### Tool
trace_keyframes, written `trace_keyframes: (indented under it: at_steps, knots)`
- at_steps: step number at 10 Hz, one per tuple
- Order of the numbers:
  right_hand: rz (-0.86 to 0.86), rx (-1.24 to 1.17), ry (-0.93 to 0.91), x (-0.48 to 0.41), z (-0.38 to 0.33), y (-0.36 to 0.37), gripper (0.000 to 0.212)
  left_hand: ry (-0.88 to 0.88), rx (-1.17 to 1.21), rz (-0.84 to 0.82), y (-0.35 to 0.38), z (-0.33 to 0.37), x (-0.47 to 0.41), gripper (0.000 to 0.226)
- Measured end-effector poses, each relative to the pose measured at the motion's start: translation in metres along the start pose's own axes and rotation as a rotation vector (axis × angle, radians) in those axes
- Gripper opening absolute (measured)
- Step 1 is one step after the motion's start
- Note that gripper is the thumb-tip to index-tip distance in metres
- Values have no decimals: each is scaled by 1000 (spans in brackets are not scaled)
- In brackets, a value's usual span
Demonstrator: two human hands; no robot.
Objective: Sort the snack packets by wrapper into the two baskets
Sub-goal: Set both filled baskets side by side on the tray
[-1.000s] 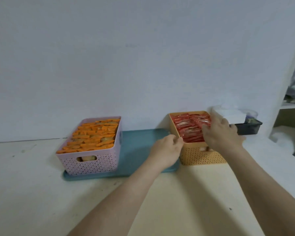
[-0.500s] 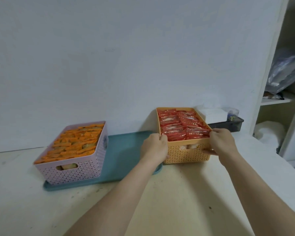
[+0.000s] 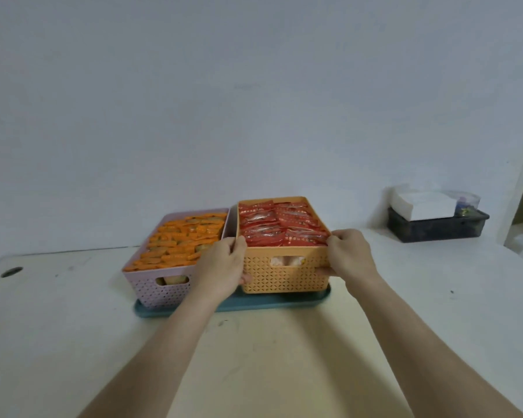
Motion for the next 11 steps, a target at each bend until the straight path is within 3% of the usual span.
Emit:
trace_keyframes:
  at_steps: [2, 5, 6, 7, 8, 9, 10, 11]
  knots:
    - [42, 99, -44, 5, 11, 21, 34, 131, -410, 350, -30, -26, 5, 33]
    - [116, 68, 21, 0, 11, 29, 30, 285, -277, 397, -34, -53, -2, 22]
    - [69, -1, 33, 0, 8, 30, 31, 304, -265, 426, -34, -55, -2, 22]
    - [-71, -77, 53, 1, 8, 28, 31, 434, -315, 428, -29, -56, 0, 27]
    - [-160, 14, -32, 2, 8, 25, 32, 538, -367, 424, -23, -53, 1, 23]
    - [-198, 209, -171, 0, 9, 22, 36, 496, -398, 430, -24, -51, -2, 8]
    - [-218, 267, -167, 2, 9, 19, 42, 483, -369, 387, -22, -55, -1, 17]
    - [-86, 305, -192, 5, 6, 6, 48, 419, -208, 391, -36, -60, 4, 22]
Point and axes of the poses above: each hand's wrist, its own x-axis away from the middle knuckle, its own y-axis out of the palm, z = x × y, the point moved 3 cm from there along -x, towards the middle knuckle, and after that the axes turned 14 degrees about -y, right-handed, at the moved point
